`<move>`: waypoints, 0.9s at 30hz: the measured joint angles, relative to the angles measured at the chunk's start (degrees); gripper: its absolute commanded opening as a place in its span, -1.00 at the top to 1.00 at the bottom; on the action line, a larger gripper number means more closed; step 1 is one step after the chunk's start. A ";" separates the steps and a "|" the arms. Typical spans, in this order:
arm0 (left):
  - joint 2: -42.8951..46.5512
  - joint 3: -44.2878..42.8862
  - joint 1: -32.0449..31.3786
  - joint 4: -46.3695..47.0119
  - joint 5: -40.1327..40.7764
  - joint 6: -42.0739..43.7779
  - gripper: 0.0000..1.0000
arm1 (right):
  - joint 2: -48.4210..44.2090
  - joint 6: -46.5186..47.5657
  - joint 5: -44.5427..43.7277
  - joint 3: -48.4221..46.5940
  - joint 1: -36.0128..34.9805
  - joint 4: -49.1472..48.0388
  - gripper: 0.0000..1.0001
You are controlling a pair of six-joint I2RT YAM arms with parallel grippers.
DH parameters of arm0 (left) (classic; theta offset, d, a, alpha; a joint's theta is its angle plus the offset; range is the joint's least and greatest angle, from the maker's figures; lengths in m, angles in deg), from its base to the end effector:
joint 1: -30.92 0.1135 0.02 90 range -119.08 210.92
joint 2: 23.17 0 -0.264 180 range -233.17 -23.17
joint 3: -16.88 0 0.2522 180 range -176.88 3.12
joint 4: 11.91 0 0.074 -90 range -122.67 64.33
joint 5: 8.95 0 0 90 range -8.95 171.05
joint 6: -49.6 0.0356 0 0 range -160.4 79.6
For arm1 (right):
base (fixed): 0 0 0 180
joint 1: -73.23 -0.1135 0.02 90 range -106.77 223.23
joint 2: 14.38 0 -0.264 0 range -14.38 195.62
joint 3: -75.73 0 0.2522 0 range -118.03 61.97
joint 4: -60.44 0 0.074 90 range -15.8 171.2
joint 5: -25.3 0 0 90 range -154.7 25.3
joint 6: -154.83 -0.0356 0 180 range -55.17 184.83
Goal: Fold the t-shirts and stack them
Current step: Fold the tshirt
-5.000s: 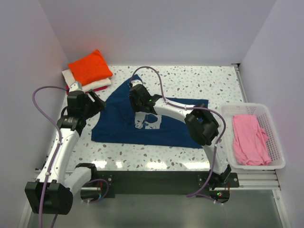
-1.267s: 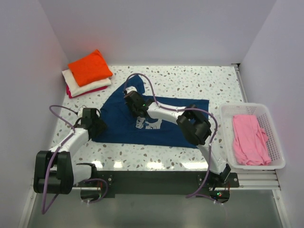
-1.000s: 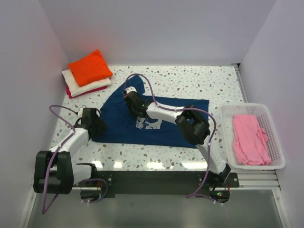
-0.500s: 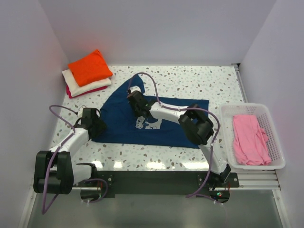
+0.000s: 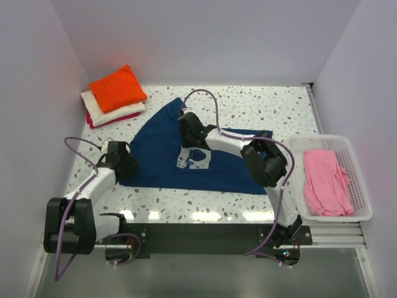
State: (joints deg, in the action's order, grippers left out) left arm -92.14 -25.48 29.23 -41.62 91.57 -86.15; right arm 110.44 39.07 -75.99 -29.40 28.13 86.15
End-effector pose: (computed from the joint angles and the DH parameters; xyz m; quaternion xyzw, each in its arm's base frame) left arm 0.2113 0.0003 0.1562 -0.3821 0.8735 -0.0357 0.2994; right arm 0.3471 0.3384 0.1677 -0.1179 0.9139 0.1448 0.3604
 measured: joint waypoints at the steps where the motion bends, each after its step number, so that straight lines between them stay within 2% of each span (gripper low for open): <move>1: 0.17 0.00 0.00 -0.13 -0.04 0.31 -0.18 | -0.11 -0.28 0.20 0.15 -0.02 0.04 0.48; 8: 3.85 -3.82 0.02 -5.42 -2.62 2.47 -0.28 | -4.17 -0.42 0.31 1.18 -0.22 2.29 0.19; 14: 5.03 -11.10 0.04 -2.78 -7.67 4.04 -0.31 | -10.12 -1.88 -0.70 3.10 -0.42 4.90 -0.04; 17: -0.48 -15.82 0.00 0.94 -11.13 5.22 -0.33 | -13.22 -2.40 -3.26 5.01 -0.35 7.76 -0.06; 21: -13.20 -24.85 -0.83 5.70 -13.31 8.44 -0.34 | -17.22 -3.37 -4.96 7.87 1.86 11.43 -0.05; 27: -31.98 -41.05 -1.62 11.45 -12.76 13.97 -0.35 | -21.81 -4.07 -2.82 12.48 14.73 12.94 -0.04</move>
State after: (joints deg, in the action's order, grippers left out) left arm -124.11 -66.53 27.61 -30.16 78.81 -72.19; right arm 88.62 35.00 -78.81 -16.92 42.86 99.09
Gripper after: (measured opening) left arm 0.672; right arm 0.525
